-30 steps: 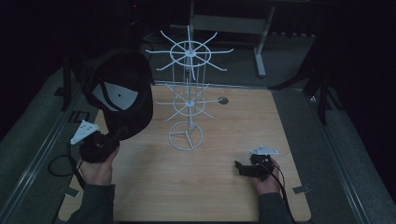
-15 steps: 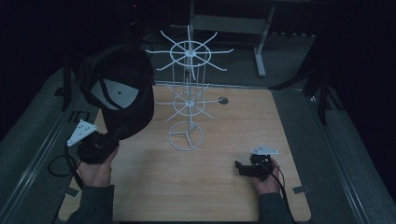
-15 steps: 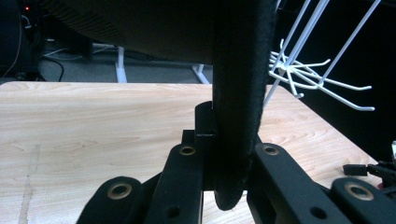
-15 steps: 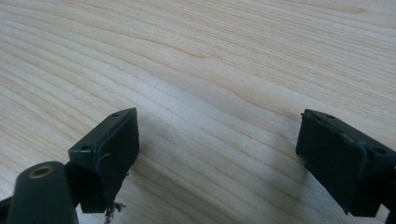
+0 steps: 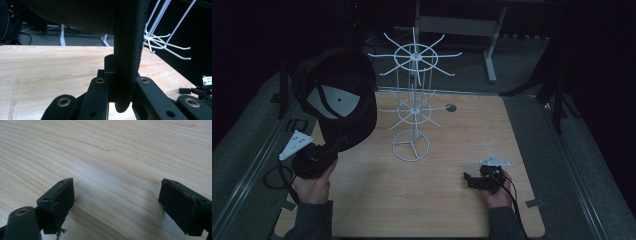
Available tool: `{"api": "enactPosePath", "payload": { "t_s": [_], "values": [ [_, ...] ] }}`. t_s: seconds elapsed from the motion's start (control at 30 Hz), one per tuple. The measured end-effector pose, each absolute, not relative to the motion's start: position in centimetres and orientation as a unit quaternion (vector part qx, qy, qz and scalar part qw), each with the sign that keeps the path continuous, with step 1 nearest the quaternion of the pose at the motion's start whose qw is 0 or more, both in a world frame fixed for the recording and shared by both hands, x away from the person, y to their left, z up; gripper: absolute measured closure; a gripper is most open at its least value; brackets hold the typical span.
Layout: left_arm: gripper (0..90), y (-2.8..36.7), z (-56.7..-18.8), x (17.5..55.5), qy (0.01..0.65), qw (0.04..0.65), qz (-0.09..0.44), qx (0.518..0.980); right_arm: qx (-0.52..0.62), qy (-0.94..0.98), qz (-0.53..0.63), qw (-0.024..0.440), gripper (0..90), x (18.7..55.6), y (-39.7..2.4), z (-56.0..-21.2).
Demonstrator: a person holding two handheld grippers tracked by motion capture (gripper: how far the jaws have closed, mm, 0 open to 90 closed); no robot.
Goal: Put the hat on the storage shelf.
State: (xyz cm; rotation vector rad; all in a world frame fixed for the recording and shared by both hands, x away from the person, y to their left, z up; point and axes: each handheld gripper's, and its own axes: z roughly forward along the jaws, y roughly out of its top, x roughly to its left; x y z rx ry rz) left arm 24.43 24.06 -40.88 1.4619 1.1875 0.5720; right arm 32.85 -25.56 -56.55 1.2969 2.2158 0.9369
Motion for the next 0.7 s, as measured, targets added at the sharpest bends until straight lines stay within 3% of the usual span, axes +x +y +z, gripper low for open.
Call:
{"api": "enactPosePath", "payload": {
  "t_s": [0.7],
  "values": [
    [86.6, 23.5, -40.32, 24.08, 0.49, 0.568, 0.234, 0.618, 0.464, 0.794, 0.336, 0.203, 13.0, 32.85, -25.57, -56.55]
  ]
}}
